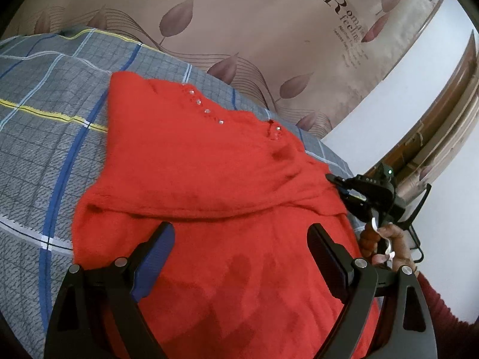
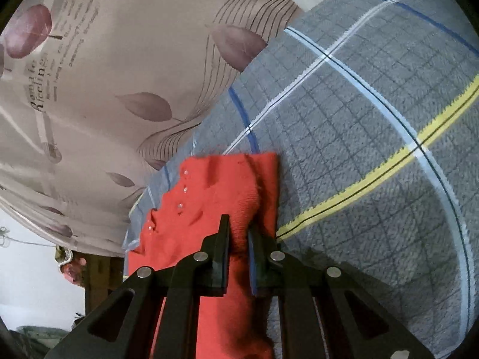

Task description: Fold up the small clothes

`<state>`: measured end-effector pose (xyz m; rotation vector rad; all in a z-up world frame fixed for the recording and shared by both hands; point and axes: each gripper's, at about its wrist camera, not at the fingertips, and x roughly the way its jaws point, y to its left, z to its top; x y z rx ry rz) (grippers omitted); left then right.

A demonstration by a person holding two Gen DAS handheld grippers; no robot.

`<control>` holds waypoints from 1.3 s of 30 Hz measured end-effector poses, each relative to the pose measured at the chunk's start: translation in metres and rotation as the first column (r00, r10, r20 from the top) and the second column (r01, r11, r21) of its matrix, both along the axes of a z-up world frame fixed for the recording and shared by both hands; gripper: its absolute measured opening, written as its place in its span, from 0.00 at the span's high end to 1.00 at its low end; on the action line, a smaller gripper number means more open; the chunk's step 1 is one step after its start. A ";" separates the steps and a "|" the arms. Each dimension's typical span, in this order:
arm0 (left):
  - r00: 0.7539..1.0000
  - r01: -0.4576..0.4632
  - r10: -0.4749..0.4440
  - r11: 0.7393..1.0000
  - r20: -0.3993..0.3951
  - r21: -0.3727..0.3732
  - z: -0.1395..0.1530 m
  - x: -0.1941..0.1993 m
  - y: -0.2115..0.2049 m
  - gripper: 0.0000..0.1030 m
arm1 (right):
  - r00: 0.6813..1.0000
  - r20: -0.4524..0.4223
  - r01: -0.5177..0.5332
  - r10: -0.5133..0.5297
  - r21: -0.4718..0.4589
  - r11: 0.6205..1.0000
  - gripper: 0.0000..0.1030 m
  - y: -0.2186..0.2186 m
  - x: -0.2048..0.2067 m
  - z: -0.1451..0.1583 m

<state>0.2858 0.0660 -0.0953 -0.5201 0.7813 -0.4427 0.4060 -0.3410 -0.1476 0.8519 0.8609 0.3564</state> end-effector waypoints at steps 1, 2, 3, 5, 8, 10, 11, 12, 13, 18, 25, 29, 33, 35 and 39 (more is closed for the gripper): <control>1.000 -0.001 0.002 1.000 0.005 -0.010 0.001 -0.001 0.002 0.13 | 1.000 0.004 0.000 0.000 -0.004 1.000 0.91 0.002 0.000 -0.001; 1.000 -0.008 0.008 0.999 0.017 -0.032 0.003 -0.003 0.007 0.13 | 1.000 0.007 -0.006 0.006 -0.018 1.000 0.91 0.001 -0.002 0.001; 0.999 -0.016 0.017 0.999 0.028 -0.052 0.006 -0.005 0.011 0.13 | 1.000 0.011 -0.014 0.014 -0.038 0.999 0.91 0.003 -0.004 0.004; 0.999 -0.041 0.043 0.996 0.032 -0.077 0.012 -0.005 0.023 0.13 | 0.999 0.014 -0.029 0.031 -0.088 0.996 0.91 0.014 -0.001 0.011; 0.997 -0.070 0.070 0.998 0.018 -0.006 0.024 0.009 0.039 0.13 | 0.999 0.018 -0.031 0.034 -0.113 0.993 0.90 0.014 0.000 0.015; 0.996 -0.082 0.081 0.995 0.024 0.052 0.033 0.021 0.049 0.13 | 0.999 0.020 -0.026 0.028 -0.100 0.995 0.91 0.012 0.000 0.014; 0.996 -0.087 0.085 0.992 0.026 0.088 0.037 0.031 0.054 0.13 | 0.999 0.021 -0.025 0.028 -0.095 0.995 0.91 0.011 -0.001 0.014; 0.996 -0.088 0.085 0.989 0.030 0.115 0.040 0.042 0.058 0.13 | 0.999 0.021 -0.023 0.025 -0.091 0.996 0.91 0.010 -0.001 0.013; 0.997 -0.080 0.078 0.987 0.019 0.139 0.040 0.054 0.061 0.13 | 0.999 0.022 -0.022 0.024 -0.091 0.996 0.91 0.007 -0.002 0.012; 0.989 -0.054 0.072 0.989 -0.132 0.134 0.012 0.116 0.081 0.13 | 0.999 0.032 -0.020 0.024 -0.141 0.990 0.91 0.011 -0.004 0.016; 0.985 -0.043 0.078 0.975 -0.152 0.219 -0.004 0.144 0.075 0.86 | 0.999 0.037 -0.020 0.025 -0.143 0.989 0.90 0.016 -0.003 0.017; 0.987 -0.083 0.122 0.942 -0.101 0.324 0.005 0.142 0.074 0.91 | 0.997 0.064 -0.030 0.037 -0.103 0.994 0.82 0.011 -0.008 0.017; 0.977 -0.168 0.200 0.930 -0.069 0.326 0.012 0.145 0.105 0.93 | 0.995 0.082 -0.038 0.048 -0.114 0.993 0.80 0.013 -0.012 0.019; 0.976 -0.180 0.210 0.934 -0.066 0.309 0.011 0.146 0.117 0.94 | 0.994 0.084 -0.056 0.069 -0.143 0.988 0.80 0.020 -0.010 0.022; 0.979 -0.180 0.203 0.913 -0.024 0.365 0.015 0.136 0.116 0.94 | 0.991 0.081 -0.094 0.106 -0.141 0.986 0.80 0.025 -0.008 0.022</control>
